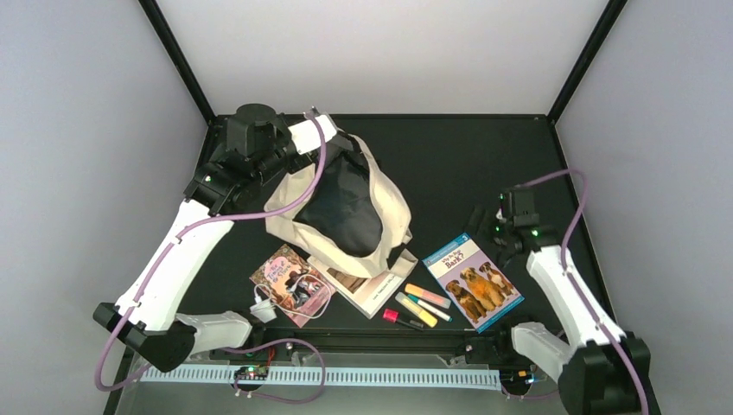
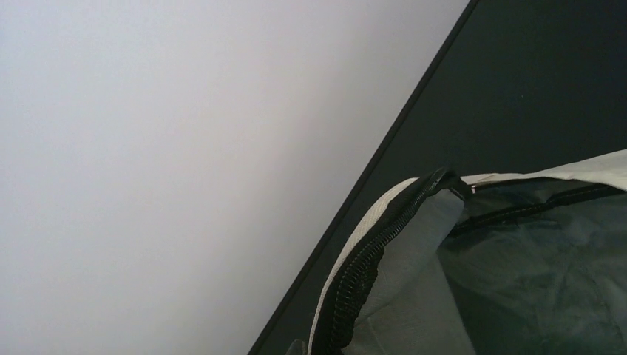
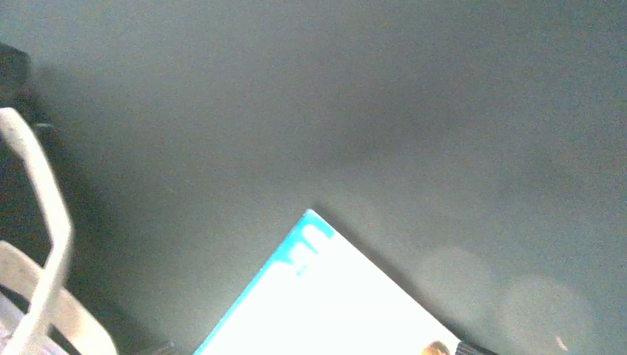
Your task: Pack the student bag
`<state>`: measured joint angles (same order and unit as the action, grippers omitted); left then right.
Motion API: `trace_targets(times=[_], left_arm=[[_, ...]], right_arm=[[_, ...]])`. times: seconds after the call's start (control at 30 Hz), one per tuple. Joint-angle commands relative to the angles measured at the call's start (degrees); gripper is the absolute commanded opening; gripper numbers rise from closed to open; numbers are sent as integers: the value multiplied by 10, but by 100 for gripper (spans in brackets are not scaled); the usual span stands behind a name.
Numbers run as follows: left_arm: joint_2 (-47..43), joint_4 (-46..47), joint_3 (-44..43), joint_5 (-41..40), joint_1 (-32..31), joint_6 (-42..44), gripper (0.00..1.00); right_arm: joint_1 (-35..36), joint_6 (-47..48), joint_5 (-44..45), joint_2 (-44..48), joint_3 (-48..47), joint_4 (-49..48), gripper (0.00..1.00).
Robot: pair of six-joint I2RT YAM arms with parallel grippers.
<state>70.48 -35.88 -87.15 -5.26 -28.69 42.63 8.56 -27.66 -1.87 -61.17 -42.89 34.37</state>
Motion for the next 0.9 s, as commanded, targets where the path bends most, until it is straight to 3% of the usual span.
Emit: trace_targets(times=[0.0, 0.23, 0.43, 0.63, 0.8, 0.87], left_arm=[[-33, 20, 1, 13, 7, -12, 2], [-46, 6, 25, 39, 7, -32, 2], [-54, -5, 32, 58, 7, -45, 2], [-52, -2, 31, 66, 7, -53, 2], [-44, 7, 25, 63, 7, -54, 1], [-40, 10, 21, 61, 7, -54, 2]], right_arm=[[1, -108, 81, 92, 45, 128, 100], [0, -269, 66, 99, 97, 270, 100], [-1, -327, 47, 89, 133, 258, 100], [-1, -346, -46, 30, 212, 124, 100], [1, -296, -31, 13, 171, 29, 98], [0, -275, -59, 4, 159, -54, 95]])
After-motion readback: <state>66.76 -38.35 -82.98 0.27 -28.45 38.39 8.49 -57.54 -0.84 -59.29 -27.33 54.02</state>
